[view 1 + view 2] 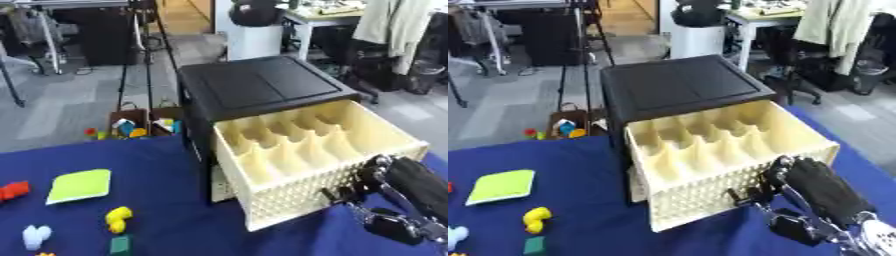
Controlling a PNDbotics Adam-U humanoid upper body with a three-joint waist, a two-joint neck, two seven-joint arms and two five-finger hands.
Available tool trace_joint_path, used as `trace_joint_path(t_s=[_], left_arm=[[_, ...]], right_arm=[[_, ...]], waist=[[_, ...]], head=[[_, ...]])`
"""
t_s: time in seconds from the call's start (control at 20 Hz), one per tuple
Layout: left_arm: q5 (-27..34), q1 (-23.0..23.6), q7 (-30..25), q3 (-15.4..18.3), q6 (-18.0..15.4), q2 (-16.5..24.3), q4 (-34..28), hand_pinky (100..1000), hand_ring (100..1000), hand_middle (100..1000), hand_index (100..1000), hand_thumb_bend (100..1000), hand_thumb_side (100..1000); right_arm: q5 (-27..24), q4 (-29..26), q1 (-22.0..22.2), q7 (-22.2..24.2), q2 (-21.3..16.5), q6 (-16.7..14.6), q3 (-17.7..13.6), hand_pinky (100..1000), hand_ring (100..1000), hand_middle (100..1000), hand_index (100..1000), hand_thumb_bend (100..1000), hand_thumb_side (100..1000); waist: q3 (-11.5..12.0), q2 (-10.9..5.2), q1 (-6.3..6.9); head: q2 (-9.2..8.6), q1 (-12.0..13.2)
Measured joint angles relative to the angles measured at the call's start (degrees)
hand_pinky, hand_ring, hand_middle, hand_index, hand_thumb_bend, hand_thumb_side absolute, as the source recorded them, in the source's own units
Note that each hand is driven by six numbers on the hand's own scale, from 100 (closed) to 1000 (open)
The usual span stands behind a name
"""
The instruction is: Pick up objects from table and place into drawer.
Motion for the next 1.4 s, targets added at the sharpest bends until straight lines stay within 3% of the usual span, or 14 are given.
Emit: trace_joint_path(t_s=[0.5, 1.4], left_arm=[[0.0, 0.3, 0.0, 0.0, 0.0, 0.0, 0.0, 688, 784, 818, 858, 330, 1000], [0.0, 0.4, 0.0, 0.0, 0.0, 0.0, 0.0, 688, 785, 818, 858, 327, 1000]], right_arm=[[0.6, 0.0, 1.8, -0.7, 0.5, 0.6, -1.0, 307, 279, 187, 236, 320, 151], [-2.0, 0.0, 0.0, 1.6, 0.6, -3.4, -0.2, 312, 271, 181, 235, 336, 141]], waist=[[-0.5, -0.41, -0.12], [-0.7, -0.6, -0.51]], head=[[0.29, 0.1], [0.77, 0.0]])
